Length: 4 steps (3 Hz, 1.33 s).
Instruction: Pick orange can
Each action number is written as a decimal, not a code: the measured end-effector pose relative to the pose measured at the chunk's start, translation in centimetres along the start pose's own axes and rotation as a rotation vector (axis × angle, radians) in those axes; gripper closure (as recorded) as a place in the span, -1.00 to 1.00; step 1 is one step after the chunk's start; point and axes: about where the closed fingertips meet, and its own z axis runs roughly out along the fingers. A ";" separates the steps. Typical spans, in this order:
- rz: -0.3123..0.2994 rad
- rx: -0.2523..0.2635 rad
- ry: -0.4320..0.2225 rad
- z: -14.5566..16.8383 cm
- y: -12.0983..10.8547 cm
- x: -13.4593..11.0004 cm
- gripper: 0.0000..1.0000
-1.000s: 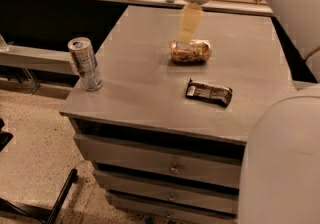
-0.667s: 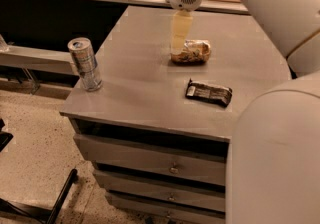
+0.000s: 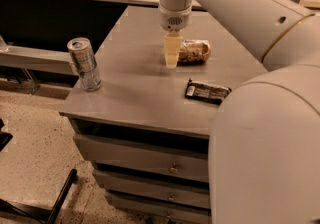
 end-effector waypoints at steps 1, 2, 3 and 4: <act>0.025 -0.043 0.032 2.4 0.1 1.0 -0.17; 0.033 -0.056 0.036 2.7 0.1 1.7 0.30; 0.033 -0.056 0.036 2.6 0.0 1.7 0.77; 0.038 -0.028 -0.033 -0.8 -0.7 2.8 1.00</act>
Offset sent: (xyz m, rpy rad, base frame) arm 0.0031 -0.0371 -0.0352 -0.0344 0.1001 -0.0574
